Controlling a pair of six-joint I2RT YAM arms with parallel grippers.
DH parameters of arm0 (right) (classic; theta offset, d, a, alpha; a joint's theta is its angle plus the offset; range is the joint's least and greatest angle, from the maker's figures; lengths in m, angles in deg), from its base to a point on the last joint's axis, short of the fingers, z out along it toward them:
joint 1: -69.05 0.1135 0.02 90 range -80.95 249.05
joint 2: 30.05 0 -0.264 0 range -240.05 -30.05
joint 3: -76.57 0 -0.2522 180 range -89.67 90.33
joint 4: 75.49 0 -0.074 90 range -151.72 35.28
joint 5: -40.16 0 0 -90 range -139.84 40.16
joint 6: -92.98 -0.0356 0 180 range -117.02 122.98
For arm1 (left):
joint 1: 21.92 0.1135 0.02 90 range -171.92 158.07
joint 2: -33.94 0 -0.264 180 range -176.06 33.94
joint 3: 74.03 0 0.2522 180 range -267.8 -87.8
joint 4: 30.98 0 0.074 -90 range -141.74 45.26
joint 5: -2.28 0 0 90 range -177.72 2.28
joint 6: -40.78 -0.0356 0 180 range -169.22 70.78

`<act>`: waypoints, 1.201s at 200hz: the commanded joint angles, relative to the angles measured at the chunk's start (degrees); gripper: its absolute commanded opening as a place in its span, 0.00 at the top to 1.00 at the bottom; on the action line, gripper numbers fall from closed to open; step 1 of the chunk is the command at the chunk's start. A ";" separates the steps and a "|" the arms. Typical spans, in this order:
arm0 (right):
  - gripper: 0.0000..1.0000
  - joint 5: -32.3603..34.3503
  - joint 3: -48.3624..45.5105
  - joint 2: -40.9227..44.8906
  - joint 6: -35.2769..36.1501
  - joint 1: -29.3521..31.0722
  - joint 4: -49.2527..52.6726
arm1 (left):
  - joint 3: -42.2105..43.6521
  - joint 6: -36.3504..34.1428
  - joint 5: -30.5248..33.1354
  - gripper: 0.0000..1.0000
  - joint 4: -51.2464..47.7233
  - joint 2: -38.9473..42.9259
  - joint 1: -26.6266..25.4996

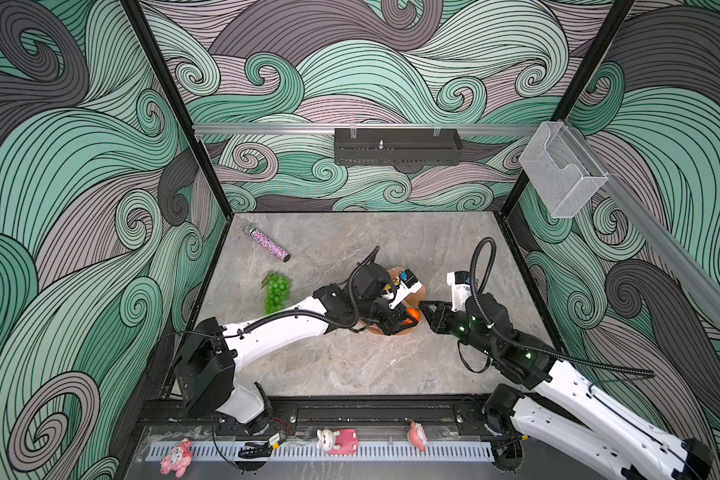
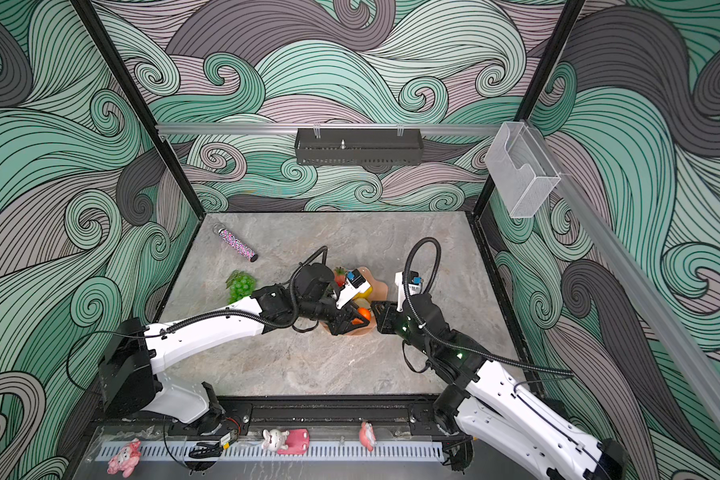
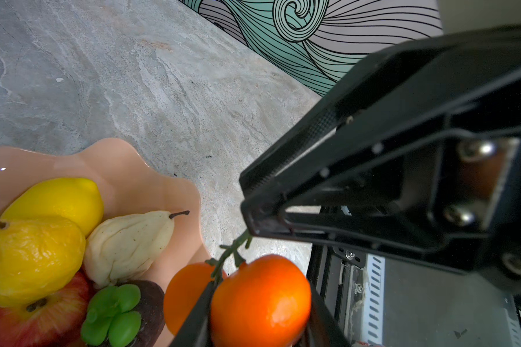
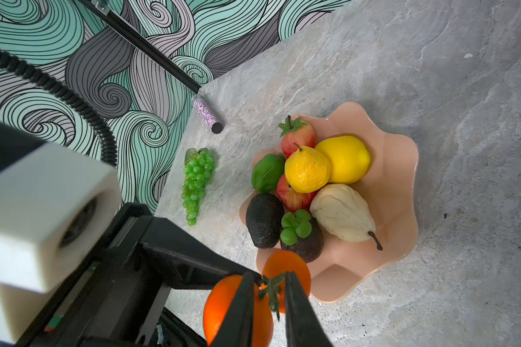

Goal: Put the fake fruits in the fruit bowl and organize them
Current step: 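Close the right gripper on the tomatoes held out by the left gripper, then carry the tomatoes over the bowl with the right gripper while the left withdraws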

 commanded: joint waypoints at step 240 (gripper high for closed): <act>1.00 22.56 13.51 -22.92 12.06 5.01 3.32 | 30.87 13.77 53.63 0.11 -2.40 42.56 4.85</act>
